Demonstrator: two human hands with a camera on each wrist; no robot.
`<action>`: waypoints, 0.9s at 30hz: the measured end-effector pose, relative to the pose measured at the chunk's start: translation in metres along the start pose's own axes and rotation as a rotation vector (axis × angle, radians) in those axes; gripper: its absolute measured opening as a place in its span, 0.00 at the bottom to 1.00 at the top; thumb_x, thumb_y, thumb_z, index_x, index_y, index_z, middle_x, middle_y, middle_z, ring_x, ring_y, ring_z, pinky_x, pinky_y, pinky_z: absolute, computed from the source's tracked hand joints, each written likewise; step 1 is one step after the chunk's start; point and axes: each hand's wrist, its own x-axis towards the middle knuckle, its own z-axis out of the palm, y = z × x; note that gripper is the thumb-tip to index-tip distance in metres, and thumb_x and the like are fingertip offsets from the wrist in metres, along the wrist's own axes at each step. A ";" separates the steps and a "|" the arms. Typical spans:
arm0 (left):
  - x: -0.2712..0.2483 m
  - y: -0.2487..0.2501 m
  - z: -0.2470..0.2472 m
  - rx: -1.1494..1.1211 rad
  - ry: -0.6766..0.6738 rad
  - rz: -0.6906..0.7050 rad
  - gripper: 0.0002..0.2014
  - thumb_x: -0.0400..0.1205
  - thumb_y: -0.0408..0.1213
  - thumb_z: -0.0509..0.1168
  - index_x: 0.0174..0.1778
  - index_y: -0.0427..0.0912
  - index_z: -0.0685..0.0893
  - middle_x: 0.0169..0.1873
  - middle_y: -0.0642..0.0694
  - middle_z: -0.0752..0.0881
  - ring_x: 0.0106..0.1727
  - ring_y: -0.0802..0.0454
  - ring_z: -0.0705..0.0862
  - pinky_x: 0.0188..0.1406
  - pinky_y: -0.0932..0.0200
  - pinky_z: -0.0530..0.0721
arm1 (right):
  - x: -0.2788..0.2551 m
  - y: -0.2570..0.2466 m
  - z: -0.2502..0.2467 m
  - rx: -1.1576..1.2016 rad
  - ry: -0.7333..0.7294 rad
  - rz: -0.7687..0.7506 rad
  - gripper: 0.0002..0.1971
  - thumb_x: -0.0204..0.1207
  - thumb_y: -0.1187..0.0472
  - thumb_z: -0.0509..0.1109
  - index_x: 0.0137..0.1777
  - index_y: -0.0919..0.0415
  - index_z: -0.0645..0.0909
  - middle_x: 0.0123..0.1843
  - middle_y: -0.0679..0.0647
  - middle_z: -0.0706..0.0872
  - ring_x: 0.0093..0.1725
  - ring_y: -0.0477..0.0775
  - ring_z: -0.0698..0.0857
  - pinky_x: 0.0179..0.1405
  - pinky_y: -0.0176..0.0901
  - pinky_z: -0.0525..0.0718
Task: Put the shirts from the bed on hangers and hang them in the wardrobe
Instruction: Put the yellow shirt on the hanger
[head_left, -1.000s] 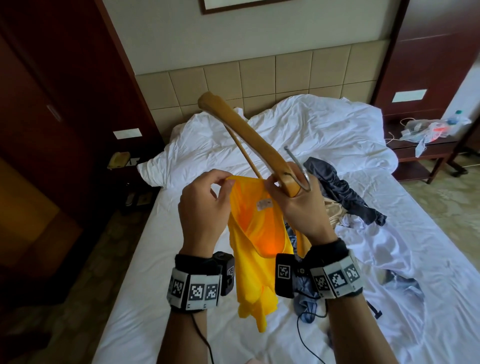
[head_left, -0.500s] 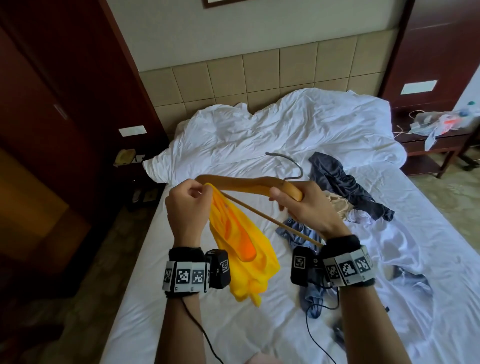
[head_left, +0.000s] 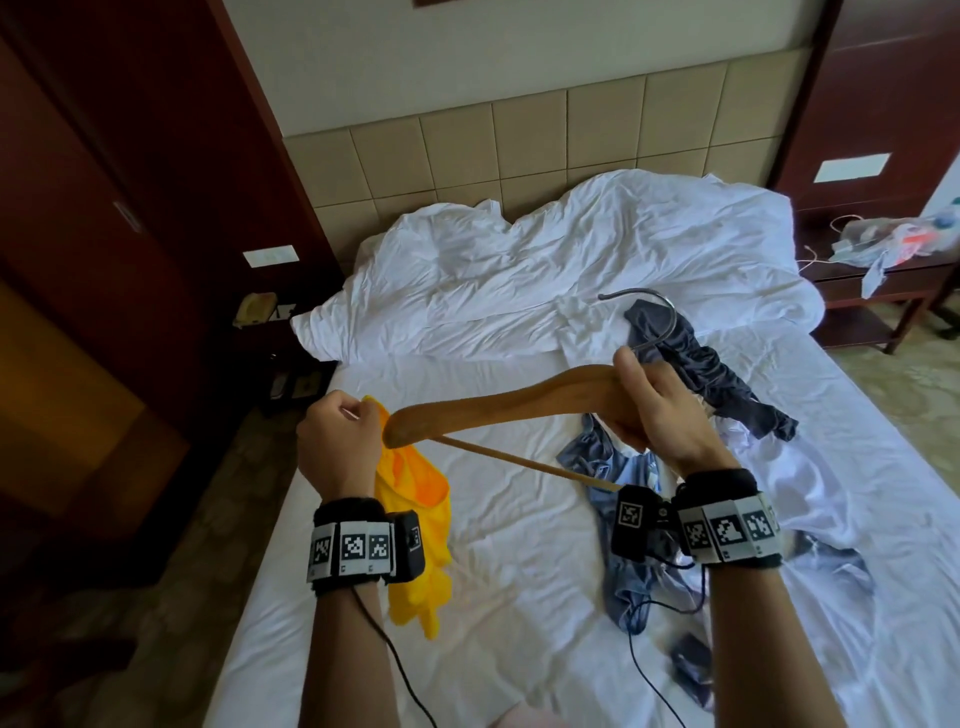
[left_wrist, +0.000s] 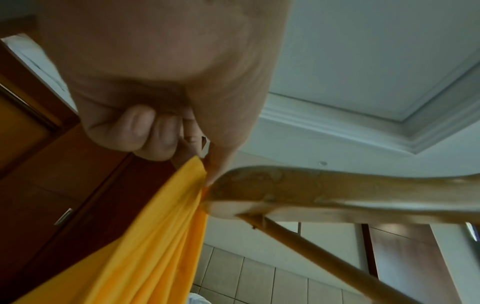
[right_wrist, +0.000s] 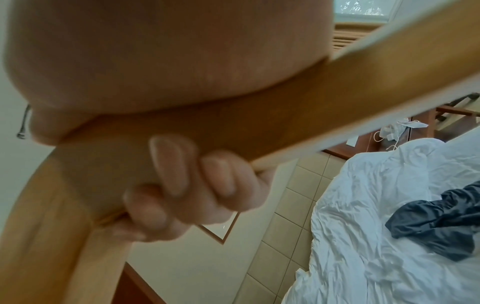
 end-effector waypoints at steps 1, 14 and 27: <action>0.000 0.001 0.001 0.004 -0.013 0.016 0.07 0.80 0.40 0.70 0.37 0.44 0.87 0.31 0.47 0.86 0.37 0.44 0.85 0.30 0.58 0.70 | 0.001 0.000 0.000 0.002 -0.009 0.010 0.54 0.78 0.18 0.56 0.42 0.79 0.86 0.19 0.54 0.78 0.18 0.52 0.73 0.23 0.39 0.69; -0.005 0.023 0.000 -0.021 -0.047 0.243 0.10 0.86 0.46 0.70 0.42 0.45 0.85 0.42 0.50 0.81 0.45 0.46 0.83 0.40 0.49 0.82 | 0.009 -0.012 0.030 0.035 0.007 -0.061 0.42 0.83 0.27 0.59 0.31 0.69 0.83 0.20 0.54 0.78 0.20 0.54 0.74 0.24 0.41 0.70; -0.018 0.051 -0.001 -0.341 -0.188 0.291 0.13 0.88 0.42 0.68 0.38 0.43 0.81 0.32 0.51 0.83 0.34 0.55 0.80 0.35 0.56 0.78 | 0.013 -0.016 0.047 0.016 0.070 -0.109 0.41 0.81 0.26 0.59 0.29 0.66 0.82 0.23 0.62 0.83 0.21 0.52 0.79 0.28 0.39 0.73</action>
